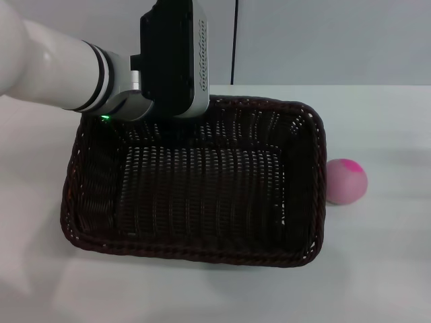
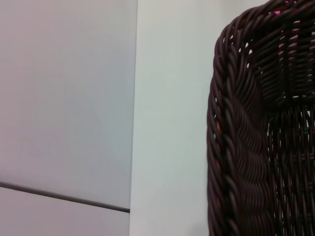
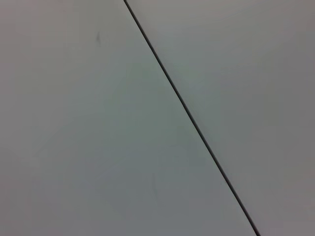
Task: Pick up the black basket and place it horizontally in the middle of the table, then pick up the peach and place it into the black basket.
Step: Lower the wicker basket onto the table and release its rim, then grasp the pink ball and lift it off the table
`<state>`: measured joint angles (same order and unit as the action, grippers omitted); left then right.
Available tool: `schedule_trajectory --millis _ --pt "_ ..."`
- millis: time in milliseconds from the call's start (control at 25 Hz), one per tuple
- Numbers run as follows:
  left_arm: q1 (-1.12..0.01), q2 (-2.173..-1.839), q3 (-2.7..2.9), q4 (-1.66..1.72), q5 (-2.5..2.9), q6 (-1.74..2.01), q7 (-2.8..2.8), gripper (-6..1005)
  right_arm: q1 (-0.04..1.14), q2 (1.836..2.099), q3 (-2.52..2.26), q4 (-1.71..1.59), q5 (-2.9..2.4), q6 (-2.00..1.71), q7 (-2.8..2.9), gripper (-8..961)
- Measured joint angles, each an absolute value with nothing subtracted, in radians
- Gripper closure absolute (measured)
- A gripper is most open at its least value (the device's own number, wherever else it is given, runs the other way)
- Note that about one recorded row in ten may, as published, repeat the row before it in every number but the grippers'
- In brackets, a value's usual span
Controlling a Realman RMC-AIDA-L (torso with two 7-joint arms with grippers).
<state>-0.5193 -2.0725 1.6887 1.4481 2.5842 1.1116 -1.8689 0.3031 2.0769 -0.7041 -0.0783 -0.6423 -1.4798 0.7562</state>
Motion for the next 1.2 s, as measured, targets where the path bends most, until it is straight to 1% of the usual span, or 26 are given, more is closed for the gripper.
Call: schedule_trajectory --millis 200,480,720,880,1040,1160,1200 --pt "-0.519 -2.072 1.691 1.449 2.585 1.114 -1.869 627 0.304 2.077 -0.704 -0.078 -0.642 -1.48 0.756 222" --pt "-0.51 -2.07 1.695 1.461 2.592 1.111 -1.87 423 0.305 2.075 -0.704 -0.078 -0.644 -1.481 0.756 226" --pt "-0.481 -2.068 1.685 1.505 2.595 1.088 -1.871 345 0.302 2.075 -0.704 -0.078 -0.642 -1.486 0.758 228" --pt "-0.442 -2.068 1.648 1.55 2.569 1.04 -1.868 347 0.291 2.075 -0.708 -0.09 -0.647 -1.491 0.784 230" --pt "-0.383 -2.065 1.553 1.571 2.401 0.966 -1.848 349 0.262 2.068 -0.718 -0.164 -0.734 -1.493 0.808 232" --pt "-0.313 -2.065 1.438 1.543 2.132 0.899 -1.766 351 0.221 2.055 -0.716 -0.307 -0.906 -1.492 0.919 233" --pt "-0.289 -2.065 1.407 1.521 2.027 0.884 -1.719 352 0.208 2.046 -0.713 -0.369 -0.975 -1.489 0.984 234"
